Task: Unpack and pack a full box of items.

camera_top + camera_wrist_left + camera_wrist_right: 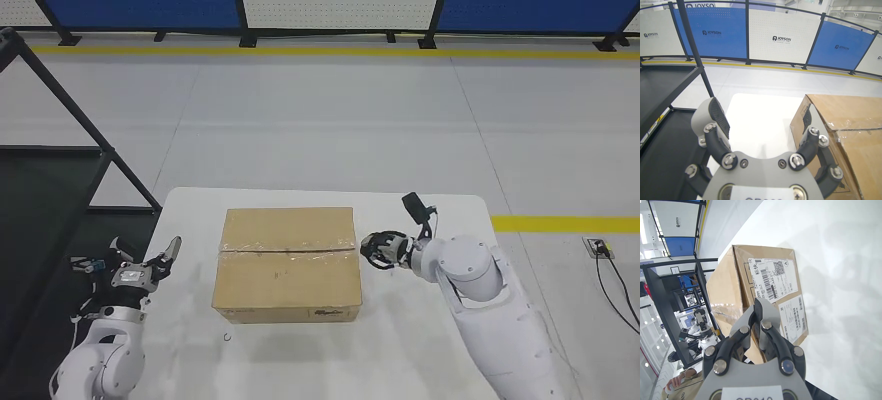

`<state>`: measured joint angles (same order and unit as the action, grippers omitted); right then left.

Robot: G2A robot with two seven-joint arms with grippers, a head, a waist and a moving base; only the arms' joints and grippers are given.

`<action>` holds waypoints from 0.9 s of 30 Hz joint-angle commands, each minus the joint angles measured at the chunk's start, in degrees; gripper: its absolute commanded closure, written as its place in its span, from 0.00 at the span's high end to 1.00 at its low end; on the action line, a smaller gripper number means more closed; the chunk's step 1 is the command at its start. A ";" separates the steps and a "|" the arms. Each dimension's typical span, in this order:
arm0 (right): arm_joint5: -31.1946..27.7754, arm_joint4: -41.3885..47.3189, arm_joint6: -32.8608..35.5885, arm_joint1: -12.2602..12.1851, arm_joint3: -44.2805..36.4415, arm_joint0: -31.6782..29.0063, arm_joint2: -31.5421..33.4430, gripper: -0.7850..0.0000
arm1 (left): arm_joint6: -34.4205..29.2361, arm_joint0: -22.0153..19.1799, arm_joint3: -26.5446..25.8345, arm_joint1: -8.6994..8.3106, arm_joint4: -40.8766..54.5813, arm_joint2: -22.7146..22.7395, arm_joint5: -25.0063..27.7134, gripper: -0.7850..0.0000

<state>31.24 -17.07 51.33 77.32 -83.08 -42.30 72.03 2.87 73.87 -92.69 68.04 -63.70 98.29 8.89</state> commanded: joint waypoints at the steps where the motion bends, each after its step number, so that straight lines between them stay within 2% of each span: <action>1: -0.30 0.29 0.42 -0.03 0.62 0.28 -0.37 0.00 | -0.04 0.02 -0.10 0.01 0.01 -0.06 -0.10 1.00; 14: -1.78 1.85 0.91 -0.09 7.07 3.48 -2.52 0.00 | 0.05 0.36 -0.53 -0.02 -0.23 -0.18 -0.39 1.00; 16: -1.97 2.82 -2.97 -0.08 5.60 3.03 -1.29 0.00 | 0.07 0.41 -0.56 -0.03 -0.23 -0.17 -0.38 1.00; 19: -5.36 6.71 -5.97 -0.11 0.26 0.46 0.65 0.00 | 0.07 0.53 -0.51 -0.03 -0.13 -0.12 -0.48 1.00; 23: -6.73 6.38 -4.10 -0.30 -4.15 -1.11 -0.93 0.00 | -0.32 0.57 -0.22 0.00 0.79 0.20 -1.11 1.00; 27: -4.32 4.76 -2.15 0.13 -1.21 1.87 -5.23 0.00 | -0.50 0.77 0.09 -0.03 1.48 0.71 -1.17 1.00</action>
<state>26.41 -12.24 48.82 77.31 -85.60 -41.42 67.84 2.38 74.55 -92.70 68.02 -62.37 98.87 7.65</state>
